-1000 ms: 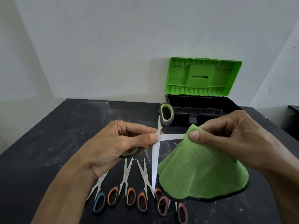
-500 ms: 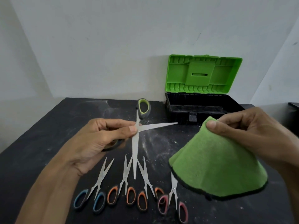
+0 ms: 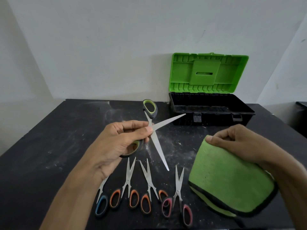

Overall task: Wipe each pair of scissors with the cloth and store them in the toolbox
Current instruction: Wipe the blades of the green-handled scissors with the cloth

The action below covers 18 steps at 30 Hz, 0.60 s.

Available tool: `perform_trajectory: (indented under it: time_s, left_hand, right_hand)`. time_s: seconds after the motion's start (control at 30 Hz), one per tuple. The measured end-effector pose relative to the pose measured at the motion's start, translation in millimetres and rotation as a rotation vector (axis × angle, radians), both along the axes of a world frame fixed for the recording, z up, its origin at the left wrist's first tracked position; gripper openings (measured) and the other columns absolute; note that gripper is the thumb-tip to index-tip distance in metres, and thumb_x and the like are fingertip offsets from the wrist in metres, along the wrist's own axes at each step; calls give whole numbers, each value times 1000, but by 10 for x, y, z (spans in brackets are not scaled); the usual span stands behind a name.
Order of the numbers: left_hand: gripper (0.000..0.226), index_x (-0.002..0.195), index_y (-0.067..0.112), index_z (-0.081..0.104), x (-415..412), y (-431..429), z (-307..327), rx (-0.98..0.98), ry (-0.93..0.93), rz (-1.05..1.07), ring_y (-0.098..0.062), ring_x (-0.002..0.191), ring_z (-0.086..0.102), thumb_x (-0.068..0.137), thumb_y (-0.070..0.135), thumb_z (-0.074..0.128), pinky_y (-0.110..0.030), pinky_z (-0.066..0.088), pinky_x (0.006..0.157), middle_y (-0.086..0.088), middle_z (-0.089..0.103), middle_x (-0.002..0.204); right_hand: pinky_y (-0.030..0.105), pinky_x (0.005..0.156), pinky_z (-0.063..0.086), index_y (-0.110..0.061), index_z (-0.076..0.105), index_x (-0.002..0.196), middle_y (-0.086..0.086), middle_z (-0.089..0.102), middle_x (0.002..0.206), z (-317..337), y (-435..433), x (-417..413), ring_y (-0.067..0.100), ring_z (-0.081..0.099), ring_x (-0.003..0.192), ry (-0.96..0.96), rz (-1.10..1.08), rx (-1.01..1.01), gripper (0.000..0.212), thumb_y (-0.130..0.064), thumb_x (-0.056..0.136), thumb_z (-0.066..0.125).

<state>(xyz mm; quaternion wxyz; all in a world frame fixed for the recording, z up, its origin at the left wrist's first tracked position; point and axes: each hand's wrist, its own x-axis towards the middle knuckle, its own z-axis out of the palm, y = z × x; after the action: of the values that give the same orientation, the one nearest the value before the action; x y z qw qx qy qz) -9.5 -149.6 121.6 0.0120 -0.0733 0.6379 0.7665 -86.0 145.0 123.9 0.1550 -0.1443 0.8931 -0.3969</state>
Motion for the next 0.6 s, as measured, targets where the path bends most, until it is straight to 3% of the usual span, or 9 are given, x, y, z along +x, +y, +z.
perform_trajectory:
  time_s: [0.1,0.2,0.23,0.3,0.37,0.4,0.5,0.6]
  left_hand:
    - [31,100,2,75,-31,35,-31,64,-12,33,-11,64,68,70,12,76,-17,57,58,-10,74,81]
    - [26,100,2,73,-61,101,-68,116,-7,60,-14,67,72,75,9,74,-18,58,56,-13,76,84]
    - [26,100,2,73,-72,137,-87,128,2,69,-15,70,73,75,9,74,-19,57,56,-14,77,87]
    - [27,99,5,74,-105,218,-137,140,23,103,-17,75,73,73,14,74,-21,56,59,-15,77,92]
    - [23,95,9,75,-165,315,-201,148,26,155,-17,79,73,74,17,75,-25,55,67,-14,78,93]
    - [18,94,10,76,-202,375,-237,154,22,185,-17,81,72,76,16,75,-28,55,71,-13,78,93]
    - [16,96,9,77,-295,585,-345,158,10,282,-16,82,69,83,18,75,-34,52,80,-7,79,90]
    - [17,97,11,78,-323,773,-430,209,-14,342,-20,88,72,85,23,75,-41,51,89,-2,79,92]
  right_hand:
    - [20,58,50,-13,79,67,-4,64,54,-318,132,-265,8,57,49,-16,-9,234,49,-49,97,65]
    - [27,74,56,-26,81,72,-10,74,69,-664,277,-483,10,72,73,-25,-77,399,35,-49,96,70]
    - [32,84,57,-30,82,86,-8,77,82,-771,297,-503,14,75,90,27,-128,465,23,-49,95,72]
    - [40,100,54,-26,77,116,-4,76,112,-860,261,-454,22,71,115,229,-180,556,31,-48,94,73]
    - [36,101,55,-26,77,118,-10,75,115,-829,120,-298,11,71,111,395,-130,355,32,-48,95,70]
    - [33,97,58,-27,78,113,-15,77,109,-767,3,-170,5,73,103,388,-88,179,31,-49,96,67]
    - [34,79,66,-19,79,111,-1,82,100,-586,-409,196,13,78,94,78,14,-333,41,-50,96,56]
    - [28,61,63,-8,80,106,9,81,96,-504,-638,315,17,78,87,-18,40,-566,37,-37,101,57]
